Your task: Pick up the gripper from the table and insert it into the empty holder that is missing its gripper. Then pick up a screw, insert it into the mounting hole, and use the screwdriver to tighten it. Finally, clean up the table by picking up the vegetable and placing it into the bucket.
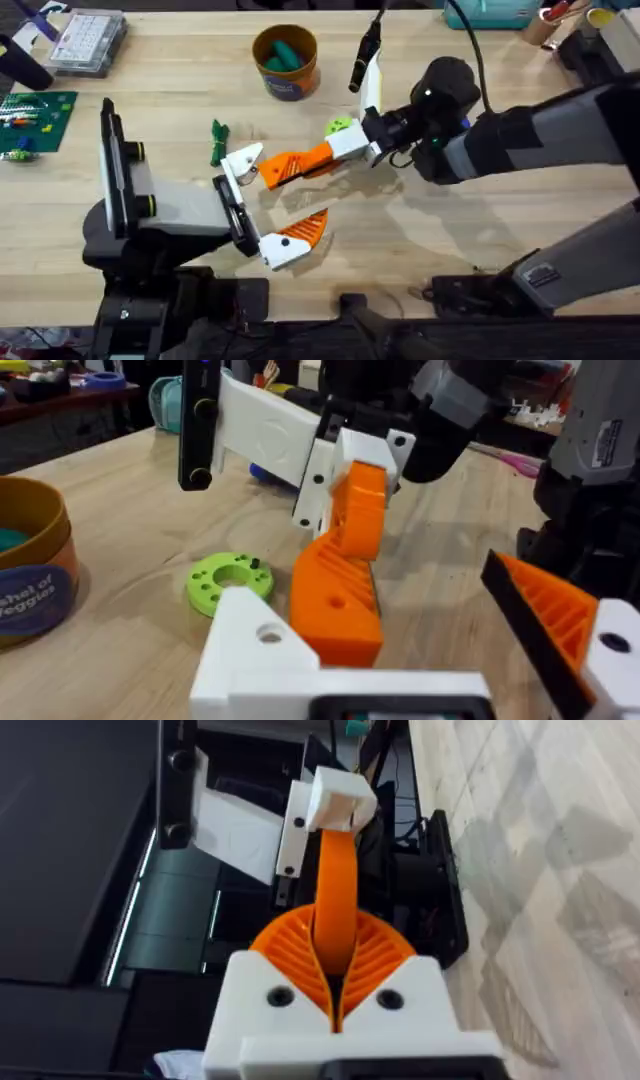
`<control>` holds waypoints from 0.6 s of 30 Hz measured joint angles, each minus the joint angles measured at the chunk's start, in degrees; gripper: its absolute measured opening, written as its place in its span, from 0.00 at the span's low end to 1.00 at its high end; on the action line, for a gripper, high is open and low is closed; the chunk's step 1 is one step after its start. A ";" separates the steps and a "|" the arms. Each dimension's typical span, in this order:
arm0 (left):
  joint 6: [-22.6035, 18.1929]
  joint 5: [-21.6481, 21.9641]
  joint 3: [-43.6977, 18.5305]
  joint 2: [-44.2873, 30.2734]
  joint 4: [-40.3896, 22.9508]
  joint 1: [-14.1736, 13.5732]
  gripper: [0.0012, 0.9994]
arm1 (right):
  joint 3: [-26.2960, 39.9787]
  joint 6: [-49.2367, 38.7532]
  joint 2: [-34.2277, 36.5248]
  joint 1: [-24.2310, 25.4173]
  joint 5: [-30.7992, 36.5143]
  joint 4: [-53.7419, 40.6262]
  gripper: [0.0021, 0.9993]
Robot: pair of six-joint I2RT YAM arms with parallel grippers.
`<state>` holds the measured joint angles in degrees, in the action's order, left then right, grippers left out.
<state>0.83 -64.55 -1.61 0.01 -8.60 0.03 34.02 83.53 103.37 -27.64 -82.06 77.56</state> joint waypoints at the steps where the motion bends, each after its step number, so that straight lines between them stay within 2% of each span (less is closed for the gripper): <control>1: -0.01 0.00 0.01 -0.01 0.00 0.00 0.99 | 0.00 0.00 0.00 0.00 0.14 0.00 0.01; 18: -0.01 0.00 0.00 -0.02 0.00 0.00 0.99 | 0.55 0.09 0.00 0.00 0.63 0.00 0.01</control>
<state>0.82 -64.55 -1.61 -0.01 -8.60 0.03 34.57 83.61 103.37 -27.64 -81.43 77.56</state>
